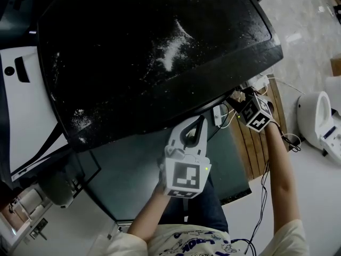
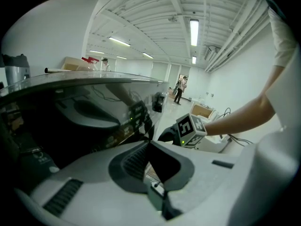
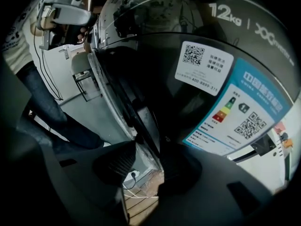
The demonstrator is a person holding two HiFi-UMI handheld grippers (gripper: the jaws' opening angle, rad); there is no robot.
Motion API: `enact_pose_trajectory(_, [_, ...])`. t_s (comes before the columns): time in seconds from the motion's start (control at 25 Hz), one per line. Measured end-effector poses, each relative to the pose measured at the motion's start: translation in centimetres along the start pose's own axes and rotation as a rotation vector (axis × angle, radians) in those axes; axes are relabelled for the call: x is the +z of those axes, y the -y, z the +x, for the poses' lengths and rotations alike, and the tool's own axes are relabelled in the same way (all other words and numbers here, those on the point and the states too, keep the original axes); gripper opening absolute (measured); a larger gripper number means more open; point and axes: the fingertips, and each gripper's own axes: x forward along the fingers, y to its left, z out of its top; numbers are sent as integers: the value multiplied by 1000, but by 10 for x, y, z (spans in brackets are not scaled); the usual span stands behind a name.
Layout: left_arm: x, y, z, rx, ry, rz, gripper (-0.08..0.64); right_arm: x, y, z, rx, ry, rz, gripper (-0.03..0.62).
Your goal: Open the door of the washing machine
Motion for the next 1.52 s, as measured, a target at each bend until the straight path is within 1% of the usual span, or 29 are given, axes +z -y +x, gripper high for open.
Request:
enact_pose_trajectory(0.2, [-1,3,-3,1,5,-1,3,-1,-2,-1,-19,-2,16,173])
enact_pose_trajectory(0.36, [-3,5,-7,6,9,-4,3,-8,-11,-5,-2,-15,28,169])
enact_pose_trajectory(0.56, [-5,9,-15,10,16,-11,3,-19,-31,-16,-18,0,79,167])
enact_pose_trajectory(0.8, [-10,15,-27,21,26,-10,3,-31,-58,-26,-17,15,137,163])
enact_pose_trajectory(1.16, [-16,35,-41,34,41,-9,3,-48,-92,-37,-22,22,174,150])
enact_pose_trajectory(1.52, [-29,52,-49,14,37,0,3,-59,-125,-43,-20,33,222,141])
